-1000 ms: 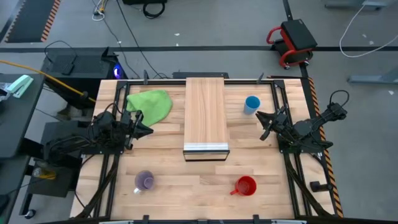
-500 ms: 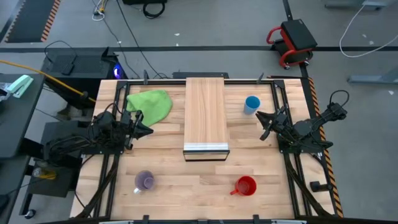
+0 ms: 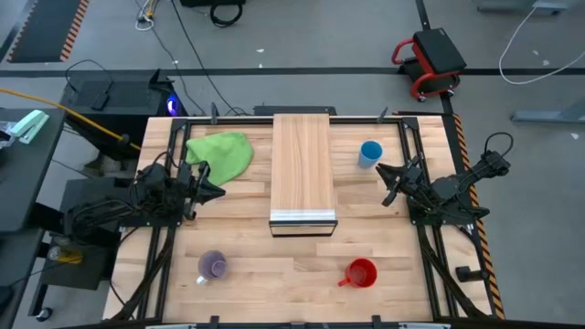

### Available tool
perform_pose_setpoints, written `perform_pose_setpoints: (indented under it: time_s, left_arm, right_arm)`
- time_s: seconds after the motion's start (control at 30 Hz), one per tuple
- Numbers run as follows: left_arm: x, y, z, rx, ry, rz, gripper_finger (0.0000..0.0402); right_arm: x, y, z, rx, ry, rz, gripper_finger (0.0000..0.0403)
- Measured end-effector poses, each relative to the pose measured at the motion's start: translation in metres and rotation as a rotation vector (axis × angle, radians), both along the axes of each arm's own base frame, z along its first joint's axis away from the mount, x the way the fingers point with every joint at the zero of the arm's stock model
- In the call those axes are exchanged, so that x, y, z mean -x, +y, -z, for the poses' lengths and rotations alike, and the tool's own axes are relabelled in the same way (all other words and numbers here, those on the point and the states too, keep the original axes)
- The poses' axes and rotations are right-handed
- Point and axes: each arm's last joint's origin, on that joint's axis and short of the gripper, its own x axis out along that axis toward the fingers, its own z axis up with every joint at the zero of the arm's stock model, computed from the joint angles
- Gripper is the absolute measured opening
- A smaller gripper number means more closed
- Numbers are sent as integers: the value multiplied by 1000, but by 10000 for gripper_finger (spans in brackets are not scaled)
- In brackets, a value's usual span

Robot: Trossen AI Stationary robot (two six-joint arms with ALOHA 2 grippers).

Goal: Stack small to large cups/mugs on shelf
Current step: Put the red mug on the shelf

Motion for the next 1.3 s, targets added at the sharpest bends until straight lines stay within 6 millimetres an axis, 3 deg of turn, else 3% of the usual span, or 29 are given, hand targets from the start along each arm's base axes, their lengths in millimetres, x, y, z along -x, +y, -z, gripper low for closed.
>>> perform_pose_setpoints:
  time_s: [0.33,0.57,0.7,0.8,1.03,1.3]
  left_arm:
    - [0,1,0,118,10,-8,38]
    - [1,3,-7,389,-50,-52,33]
    - [4,6,-20,678,-207,-95,30]
    - [8,9,-28,801,-354,-148,33]
    - [12,12,-35,838,-495,-234,38]
    - [14,15,-35,866,-557,-349,27]
  right_arm:
    - [0,0,0,126,100,2,66]
    - [0,0,0,112,86,2,66]
    - [0,0,-5,-58,-79,-1,66]
    - [1,-1,-14,-240,-283,-9,66]
    - [11,-6,-40,-546,-714,-47,66]
    - [21,-11,-55,-645,-914,-72,66]
